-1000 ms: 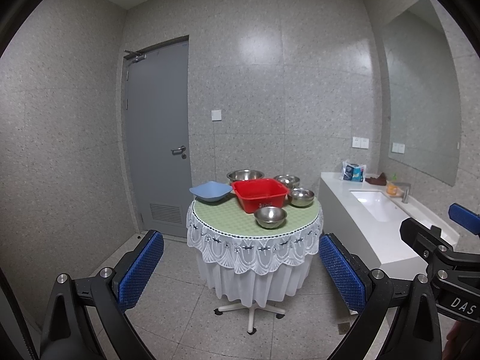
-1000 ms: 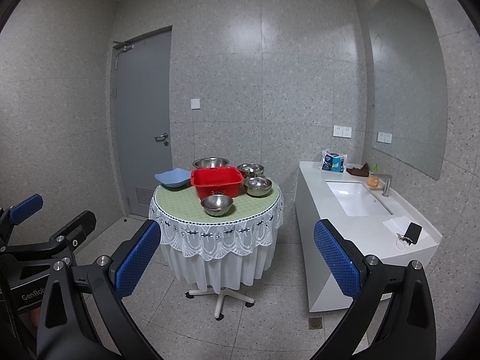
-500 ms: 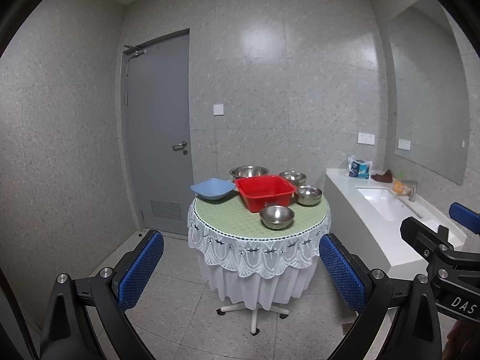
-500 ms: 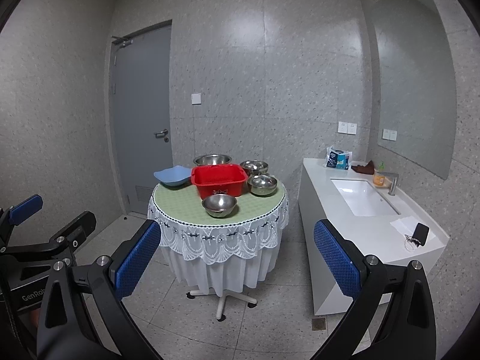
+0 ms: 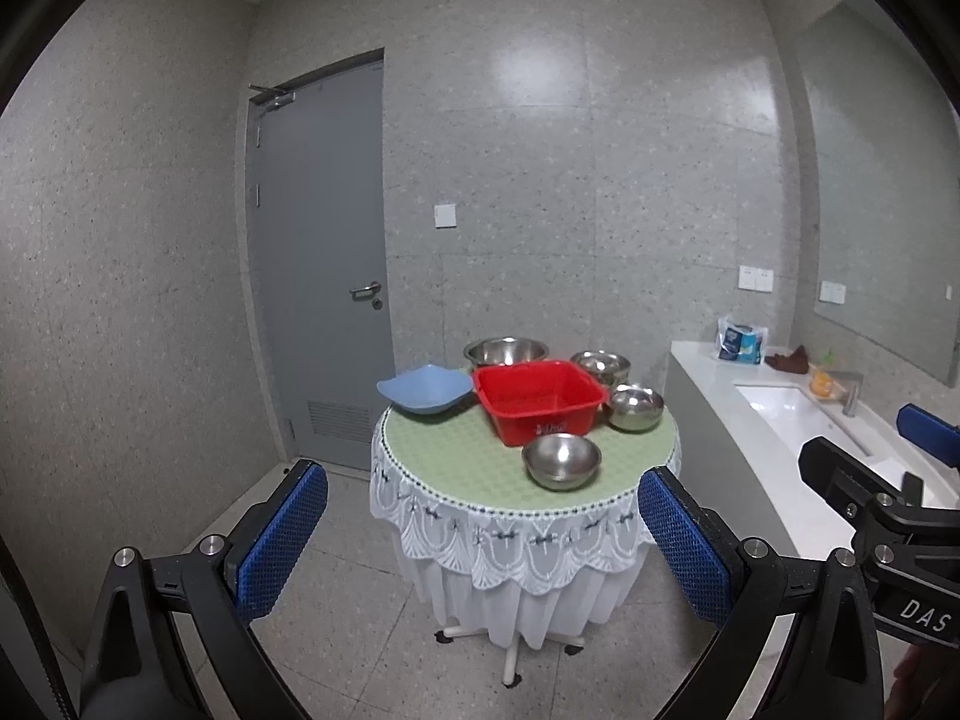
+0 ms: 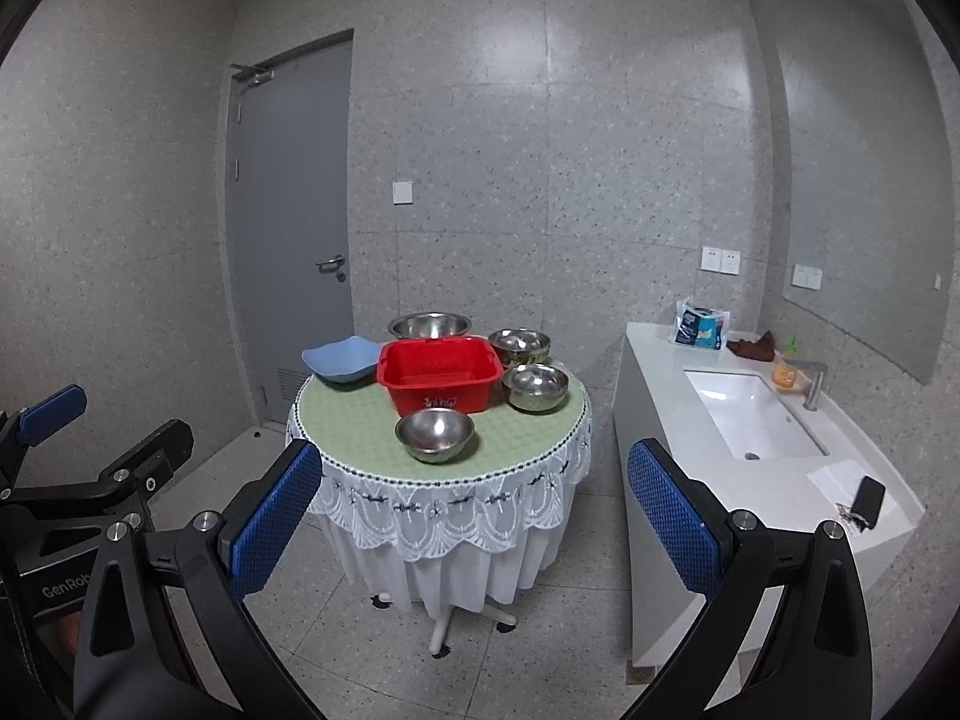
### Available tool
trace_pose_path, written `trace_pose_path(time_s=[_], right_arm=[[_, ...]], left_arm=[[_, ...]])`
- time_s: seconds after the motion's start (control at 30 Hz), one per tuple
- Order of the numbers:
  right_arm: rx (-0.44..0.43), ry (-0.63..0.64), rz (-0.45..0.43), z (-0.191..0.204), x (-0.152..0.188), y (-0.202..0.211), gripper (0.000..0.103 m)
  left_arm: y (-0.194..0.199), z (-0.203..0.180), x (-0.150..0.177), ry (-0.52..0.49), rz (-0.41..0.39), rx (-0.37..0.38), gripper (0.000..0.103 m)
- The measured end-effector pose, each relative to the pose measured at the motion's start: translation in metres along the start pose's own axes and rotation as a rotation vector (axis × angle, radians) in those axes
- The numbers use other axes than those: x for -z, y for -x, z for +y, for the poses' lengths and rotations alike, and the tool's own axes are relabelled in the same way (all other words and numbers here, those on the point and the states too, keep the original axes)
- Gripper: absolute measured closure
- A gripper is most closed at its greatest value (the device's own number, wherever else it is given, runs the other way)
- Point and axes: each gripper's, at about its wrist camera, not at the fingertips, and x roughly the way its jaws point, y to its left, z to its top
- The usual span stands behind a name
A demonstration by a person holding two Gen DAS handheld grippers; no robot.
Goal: Organize plates and bowls
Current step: 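Move both open grippers toward the large steel bowl on the table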
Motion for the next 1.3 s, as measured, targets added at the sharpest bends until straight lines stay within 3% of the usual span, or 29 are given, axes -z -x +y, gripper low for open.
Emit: trace_pose_path(time_s=[0.53, 0.87, 1.1, 1.3], right_arm=[[-0.043, 0.009, -0.002, -0.044, -0.029, -0.097, 0.0], [-0.066, -0.013, 0.026, -0.053, -0.038, -0.152, 0.0], [-0.041, -0.018, 0.053, -0.054, -0.047, -0.195, 0.0], [0.019, -0.025, 0.065, -0.051, -0.061, -0.245, 0.0]], left_arm=[[-0.128, -0.057, -0.033, 0.019, 0.007, -0.049, 0.001], [-0.197, -0.067, -0.048, 0.004, 0.033, -0.067, 0.001], [-0.262, -0.062, -0.062, 0.001, 0.046, -0.037, 0.001], [-0.342, -0.046, -0.083, -0.004, 0.052, 0.021, 0.001]])
